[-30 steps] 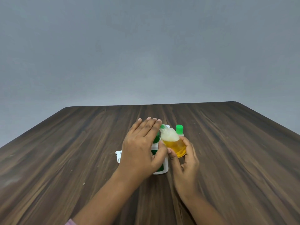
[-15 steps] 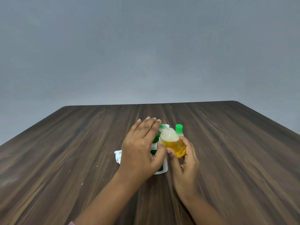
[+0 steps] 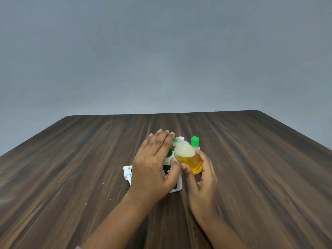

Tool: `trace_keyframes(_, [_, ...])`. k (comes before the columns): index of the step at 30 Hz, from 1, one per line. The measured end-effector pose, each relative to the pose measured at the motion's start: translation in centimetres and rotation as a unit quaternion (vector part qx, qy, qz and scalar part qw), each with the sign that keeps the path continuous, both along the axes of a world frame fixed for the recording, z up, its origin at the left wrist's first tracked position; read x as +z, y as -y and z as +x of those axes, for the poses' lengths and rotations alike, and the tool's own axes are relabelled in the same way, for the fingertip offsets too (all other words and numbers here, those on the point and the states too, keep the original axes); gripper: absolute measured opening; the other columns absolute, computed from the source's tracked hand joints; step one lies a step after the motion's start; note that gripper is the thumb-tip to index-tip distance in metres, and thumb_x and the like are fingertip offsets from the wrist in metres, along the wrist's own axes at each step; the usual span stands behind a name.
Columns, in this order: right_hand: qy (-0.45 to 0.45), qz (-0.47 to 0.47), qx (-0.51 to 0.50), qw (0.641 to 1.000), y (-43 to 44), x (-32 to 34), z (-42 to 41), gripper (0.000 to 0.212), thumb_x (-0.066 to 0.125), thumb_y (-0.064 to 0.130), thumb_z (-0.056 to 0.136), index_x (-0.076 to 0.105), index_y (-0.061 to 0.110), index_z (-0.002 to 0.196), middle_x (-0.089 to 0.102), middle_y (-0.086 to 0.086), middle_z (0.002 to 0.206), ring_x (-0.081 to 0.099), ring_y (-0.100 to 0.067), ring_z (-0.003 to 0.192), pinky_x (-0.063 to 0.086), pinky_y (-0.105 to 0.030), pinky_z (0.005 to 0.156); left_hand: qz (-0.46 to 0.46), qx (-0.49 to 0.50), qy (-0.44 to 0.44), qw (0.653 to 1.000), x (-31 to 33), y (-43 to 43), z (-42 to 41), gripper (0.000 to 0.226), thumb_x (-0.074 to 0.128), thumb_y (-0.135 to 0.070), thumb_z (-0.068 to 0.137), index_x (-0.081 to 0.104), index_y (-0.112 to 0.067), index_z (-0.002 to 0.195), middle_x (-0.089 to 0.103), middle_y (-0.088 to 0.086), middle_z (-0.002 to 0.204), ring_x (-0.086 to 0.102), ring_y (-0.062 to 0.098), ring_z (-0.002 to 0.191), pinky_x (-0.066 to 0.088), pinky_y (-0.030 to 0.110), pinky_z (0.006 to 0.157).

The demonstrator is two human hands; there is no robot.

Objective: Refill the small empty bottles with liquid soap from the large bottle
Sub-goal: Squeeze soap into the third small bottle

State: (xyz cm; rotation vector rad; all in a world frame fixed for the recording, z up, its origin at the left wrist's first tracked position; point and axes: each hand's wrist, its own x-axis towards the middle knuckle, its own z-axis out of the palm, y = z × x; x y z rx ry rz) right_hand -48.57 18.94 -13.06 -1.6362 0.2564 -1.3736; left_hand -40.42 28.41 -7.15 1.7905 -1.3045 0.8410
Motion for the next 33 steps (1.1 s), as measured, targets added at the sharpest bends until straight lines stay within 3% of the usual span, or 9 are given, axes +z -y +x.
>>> trace_keyframes(4, [0.001, 0.001, 0.004, 1.000, 0.0, 0.1, 0.2, 0.045, 0.057, 0.042, 0.086, 0.053, 0.017, 0.124, 0.061, -0.001, 0.116, 0.061, -0.012, 0.104, 0.048, -0.012, 0.079, 0.001, 0.000, 0.009, 1.000, 0.7, -0.2, 0.1, 0.052, 0.047, -0.029, 0.081, 0.061, -0.004, 0.125, 0.062, 0.008, 0.127, 0.053, 0.020, 0.123, 0.036, 0.035, 0.107])
trace_keyframes(8, [0.000, 0.006, 0.007, 1.000, 0.0, -0.1, 0.2, 0.052, 0.058, 0.047, 0.086, 0.053, 0.014, 0.126, 0.061, -0.003, 0.117, 0.061, -0.015, 0.106, 0.050, -0.016, 0.080, 0.008, 0.004, 0.017, 1.000, 0.5, -0.1, 0.1, 0.053, 0.047, -0.030, 0.081, 0.061, -0.003, 0.124, 0.062, 0.009, 0.127, 0.053, 0.021, 0.123, 0.033, 0.032, 0.108])
trace_keyframes(12, [0.005, 0.004, 0.006, 1.000, 0.1, -0.1, 0.0, 0.049, 0.058, 0.039, 0.086, 0.054, 0.008, 0.125, 0.062, -0.003, 0.115, 0.060, -0.010, 0.104, 0.047, -0.011, 0.079, 0.019, 0.010, 0.020, 1.000, 0.1, 0.1, 0.2, 0.053, 0.047, -0.030, 0.081, 0.061, -0.003, 0.124, 0.061, 0.009, 0.127, 0.052, 0.022, 0.124, 0.030, 0.030, 0.110])
trace_keyframes(16, [0.002, 0.003, 0.007, 1.000, -0.1, 0.1, 0.0, 0.047, 0.058, 0.043, 0.087, 0.054, 0.015, 0.124, 0.062, -0.001, 0.114, 0.061, -0.012, 0.102, 0.049, -0.014, 0.079, 0.019, -0.002, 0.014, 1.000, -0.2, -0.2, -0.1, 0.055, 0.047, -0.031, 0.082, 0.057, -0.004, 0.130, 0.056, 0.008, 0.134, 0.046, 0.021, 0.130, 0.030, 0.032, 0.111])
trace_keyframes(20, [0.005, 0.044, 0.032, 0.998, -0.5, 0.4, -0.5, 0.047, 0.060, 0.055, 0.084, 0.055, 0.026, 0.120, 0.064, 0.001, 0.114, 0.063, -0.013, 0.103, 0.050, -0.016, 0.080, -0.006, -0.029, -0.043, 0.999, -0.1, -0.3, -0.5, 0.058, 0.046, -0.031, 0.084, 0.049, -0.007, 0.137, 0.045, 0.000, 0.142, 0.034, 0.011, 0.138, 0.029, 0.031, 0.112])
trace_keyframes(24, [0.006, 0.114, 0.064, 0.991, -0.9, 0.3, -1.1, 0.053, 0.065, 0.055, 0.079, 0.057, 0.022, 0.120, 0.067, 0.001, 0.111, 0.065, -0.017, 0.103, 0.052, -0.019, 0.079, -0.048, -0.083, -0.130, 0.987, 0.4, -0.2, -0.9, 0.056, 0.043, -0.029, 0.084, 0.048, -0.011, 0.137, 0.044, -0.005, 0.141, 0.030, 0.001, 0.138, 0.029, 0.025, 0.113])
trace_keyframes(29, [0.002, 0.170, 0.073, 0.983, -1.9, -0.1, -2.0, 0.053, 0.069, 0.055, 0.073, 0.056, 0.027, 0.116, 0.068, 0.001, 0.111, 0.065, -0.015, 0.103, 0.053, -0.021, 0.081, -0.101, -0.136, -0.227, 0.959, 0.6, -0.1, -1.3, 0.048, 0.042, -0.025, 0.086, 0.045, -0.023, 0.135, 0.050, -0.008, 0.138, 0.037, 0.002, 0.135, 0.036, 0.032, 0.111])
trace_keyframes(33, [-0.003, 0.194, 0.082, 0.977, -2.9, -0.8, -2.9, 0.049, 0.075, 0.039, 0.071, 0.054, 0.022, 0.113, 0.068, 0.002, 0.109, 0.066, -0.014, 0.100, 0.053, -0.023, 0.083, -0.146, -0.172, -0.278, 0.934, 1.0, -0.6, -1.2, 0.047, 0.045, -0.022, 0.089, 0.050, -0.015, 0.135, 0.053, 0.001, 0.139, 0.042, 0.009, 0.133, 0.039, 0.033, 0.108])
